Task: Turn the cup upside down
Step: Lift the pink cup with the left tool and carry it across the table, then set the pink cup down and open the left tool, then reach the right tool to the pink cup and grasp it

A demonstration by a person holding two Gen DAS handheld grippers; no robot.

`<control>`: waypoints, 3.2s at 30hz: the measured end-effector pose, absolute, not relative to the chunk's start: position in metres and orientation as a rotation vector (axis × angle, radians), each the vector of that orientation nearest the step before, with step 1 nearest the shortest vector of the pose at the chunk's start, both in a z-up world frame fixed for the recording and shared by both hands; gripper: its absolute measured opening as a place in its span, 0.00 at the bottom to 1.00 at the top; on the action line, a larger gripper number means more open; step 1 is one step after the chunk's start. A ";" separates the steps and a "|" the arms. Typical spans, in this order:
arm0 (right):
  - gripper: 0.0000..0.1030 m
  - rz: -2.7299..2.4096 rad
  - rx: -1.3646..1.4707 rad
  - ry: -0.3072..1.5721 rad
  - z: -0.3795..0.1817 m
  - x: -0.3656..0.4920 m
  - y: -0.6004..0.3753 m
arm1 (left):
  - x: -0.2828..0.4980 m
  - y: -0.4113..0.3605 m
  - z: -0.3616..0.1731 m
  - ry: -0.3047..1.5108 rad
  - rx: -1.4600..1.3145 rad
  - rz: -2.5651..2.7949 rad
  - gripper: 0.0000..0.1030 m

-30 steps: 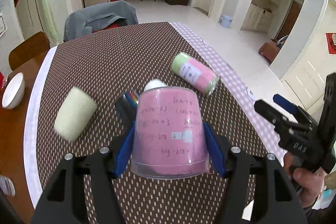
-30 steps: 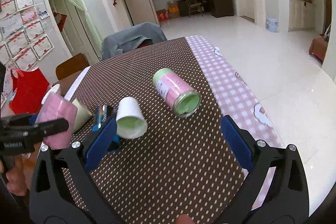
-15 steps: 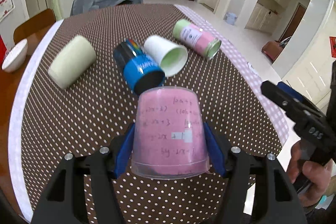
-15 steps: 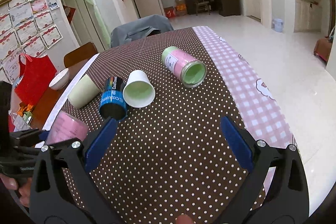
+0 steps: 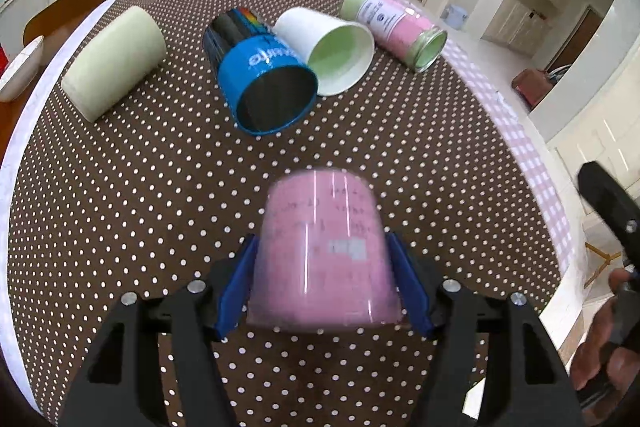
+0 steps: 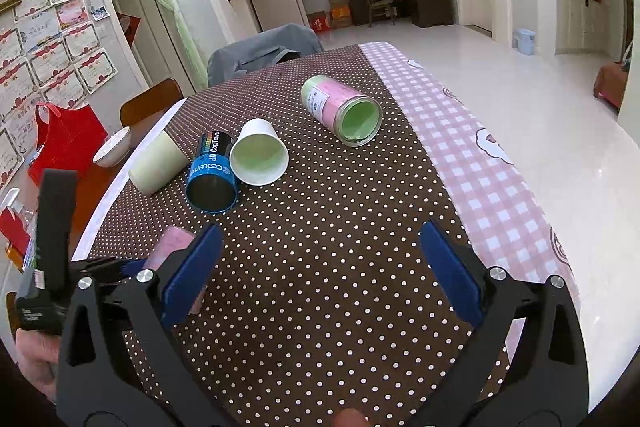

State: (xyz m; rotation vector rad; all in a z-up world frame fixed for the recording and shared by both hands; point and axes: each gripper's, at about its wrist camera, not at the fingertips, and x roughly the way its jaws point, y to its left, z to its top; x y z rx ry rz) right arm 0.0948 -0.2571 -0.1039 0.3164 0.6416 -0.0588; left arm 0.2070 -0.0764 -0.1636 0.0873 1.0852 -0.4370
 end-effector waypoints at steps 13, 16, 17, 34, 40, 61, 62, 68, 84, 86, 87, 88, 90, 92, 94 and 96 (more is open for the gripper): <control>0.94 0.000 0.314 0.656 -0.098 0.097 -0.238 | 0.178 -0.054 -0.126 0.939 0.089 -0.352 0.74; 0.94 0.014 0.299 0.662 -0.096 0.098 -0.232 | 0.170 -0.047 -0.116 0.897 0.093 -0.316 0.74; 0.94 0.022 0.297 0.665 -0.095 0.099 -0.230 | 0.168 -0.045 -0.113 0.886 0.090 -0.306 0.74; 0.94 0.125 0.273 0.685 -0.075 0.107 -0.199 | 0.126 0.018 -0.074 0.725 0.015 -0.172 0.74; 0.94 0.159 0.306 0.741 -0.076 0.117 -0.193 | 0.117 0.034 -0.068 0.688 0.003 -0.136 0.74; 0.94 0.235 0.424 1.076 -0.123 0.170 -0.164 | 0.111 0.081 -0.088 0.661 -0.014 -0.076 0.74; 0.94 0.235 0.433 1.090 -0.126 0.173 -0.163 | 0.111 0.081 -0.089 0.663 -0.015 -0.080 0.74; 0.94 0.226 0.430 1.160 -0.136 0.188 -0.150 | 0.111 0.084 -0.094 0.668 -0.020 -0.106 0.74; 0.89 0.167 0.381 1.261 -0.155 0.221 -0.130 | 0.112 0.100 -0.101 0.674 -0.051 -0.099 0.74; 0.86 0.169 0.380 1.272 -0.157 0.221 -0.128 | 0.112 0.102 -0.103 0.678 -0.050 -0.099 0.74; 0.83 0.172 0.379 1.280 -0.157 0.222 -0.127 | 0.113 0.102 -0.104 0.679 -0.050 -0.098 0.74; 0.81 0.178 0.381 1.294 -0.159 0.225 -0.124 | 0.113 0.103 -0.104 0.682 -0.051 -0.098 0.74; 0.75 0.184 0.389 1.318 -0.164 0.228 -0.122 | 0.114 0.103 -0.105 0.684 -0.053 -0.096 0.74; 0.61 0.198 0.410 1.333 -0.168 0.230 -0.123 | 0.114 0.104 -0.105 0.685 -0.056 -0.098 0.74; 0.61 0.222 0.411 1.334 -0.168 0.232 -0.120 | 0.114 0.104 -0.105 0.685 -0.055 -0.098 0.74; 0.60 0.235 0.392 1.332 -0.167 0.233 -0.117 | 0.114 0.104 -0.104 0.685 -0.053 -0.099 0.74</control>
